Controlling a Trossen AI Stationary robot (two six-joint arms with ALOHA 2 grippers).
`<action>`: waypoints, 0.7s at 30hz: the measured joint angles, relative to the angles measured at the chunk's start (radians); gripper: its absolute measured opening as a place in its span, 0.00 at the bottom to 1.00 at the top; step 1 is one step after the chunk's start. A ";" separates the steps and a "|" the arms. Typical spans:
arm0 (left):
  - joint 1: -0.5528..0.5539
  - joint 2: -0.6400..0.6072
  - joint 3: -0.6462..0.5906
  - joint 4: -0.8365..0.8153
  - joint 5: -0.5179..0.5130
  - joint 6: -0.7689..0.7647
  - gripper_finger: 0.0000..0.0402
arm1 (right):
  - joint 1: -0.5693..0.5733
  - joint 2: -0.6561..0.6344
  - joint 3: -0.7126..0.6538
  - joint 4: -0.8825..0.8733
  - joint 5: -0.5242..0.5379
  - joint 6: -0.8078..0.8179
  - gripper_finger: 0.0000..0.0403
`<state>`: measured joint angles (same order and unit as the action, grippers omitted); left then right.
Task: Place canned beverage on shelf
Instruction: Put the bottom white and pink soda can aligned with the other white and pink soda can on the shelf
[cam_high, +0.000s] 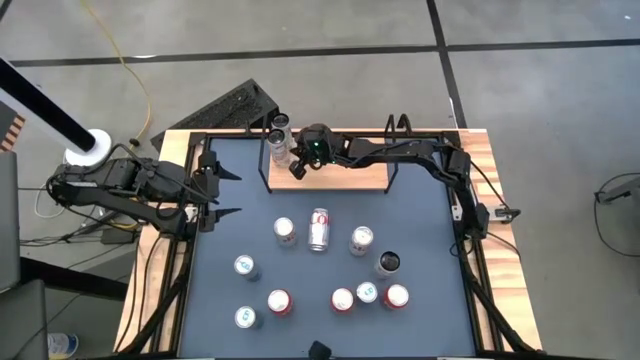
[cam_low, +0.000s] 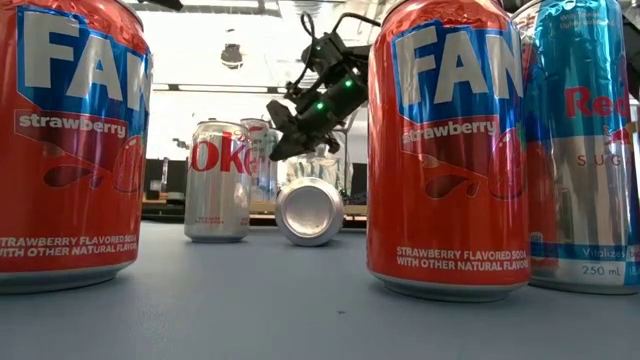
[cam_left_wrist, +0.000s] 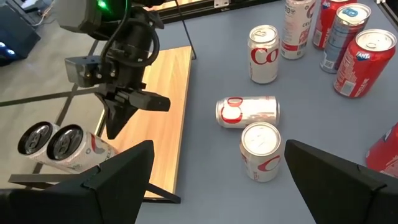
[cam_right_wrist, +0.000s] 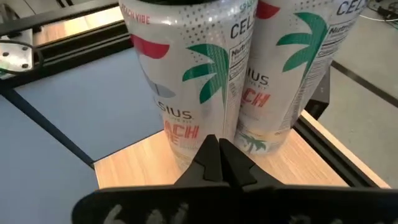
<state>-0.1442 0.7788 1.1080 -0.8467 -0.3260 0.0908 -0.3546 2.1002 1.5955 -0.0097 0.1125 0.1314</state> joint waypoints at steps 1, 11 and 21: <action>0.000 0.000 0.000 0.000 0.000 -0.003 0.88 | 0.000 0.000 0.000 -0.006 0.010 0.000 0.00; 0.000 0.000 0.000 0.000 0.000 -0.016 0.88 | 0.046 -0.012 0.038 -0.086 0.111 -0.027 0.00; 0.000 0.000 0.000 -0.001 0.001 -0.007 0.88 | -0.039 -0.013 0.126 -0.130 0.149 0.000 0.00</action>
<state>-0.1443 0.7788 1.1080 -0.8473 -0.3252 0.0837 -0.3938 2.0876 1.7214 -0.1397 0.2612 0.1315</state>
